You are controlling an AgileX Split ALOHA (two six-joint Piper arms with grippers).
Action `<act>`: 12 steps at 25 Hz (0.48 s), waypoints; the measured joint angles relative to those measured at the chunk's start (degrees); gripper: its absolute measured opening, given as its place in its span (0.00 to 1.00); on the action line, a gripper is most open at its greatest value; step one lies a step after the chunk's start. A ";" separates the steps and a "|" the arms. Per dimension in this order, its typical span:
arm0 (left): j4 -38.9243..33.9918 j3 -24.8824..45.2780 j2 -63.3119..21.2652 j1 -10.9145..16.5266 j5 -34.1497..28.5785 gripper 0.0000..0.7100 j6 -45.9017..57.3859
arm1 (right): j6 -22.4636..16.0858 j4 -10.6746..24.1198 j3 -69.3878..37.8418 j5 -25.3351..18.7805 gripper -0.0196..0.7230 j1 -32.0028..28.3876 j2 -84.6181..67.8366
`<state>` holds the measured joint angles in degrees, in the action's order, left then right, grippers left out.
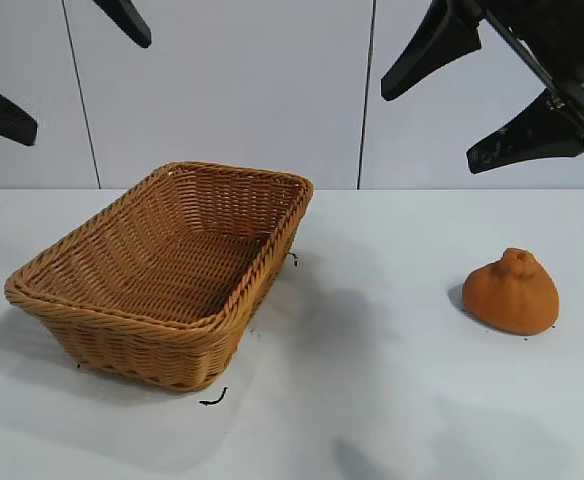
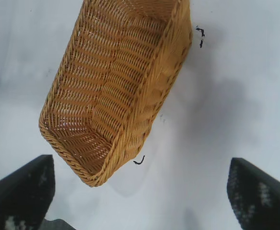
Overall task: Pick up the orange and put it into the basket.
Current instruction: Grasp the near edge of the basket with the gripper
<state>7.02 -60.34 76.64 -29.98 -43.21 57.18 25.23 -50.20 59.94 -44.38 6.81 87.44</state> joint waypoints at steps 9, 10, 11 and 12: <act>-10.96 0.02 1.82 -0.59 -1.05 0.98 28.43 | 0.00 0.06 0.00 -0.09 0.96 0.00 0.00; -10.88 0.02 3.00 -0.59 -1.09 0.98 28.87 | 0.00 0.06 0.00 -0.06 0.96 0.00 0.00; -10.64 0.02 4.36 -0.59 -1.16 0.98 29.12 | 0.00 0.06 0.00 -0.06 0.96 0.00 0.00; -10.19 0.02 5.79 -0.59 -1.28 0.98 29.54 | 0.00 0.06 0.00 -0.12 0.96 0.00 0.00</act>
<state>-3.18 -60.33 82.43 -30.56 -44.49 86.72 25.23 -50.14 59.94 -44.50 6.81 87.44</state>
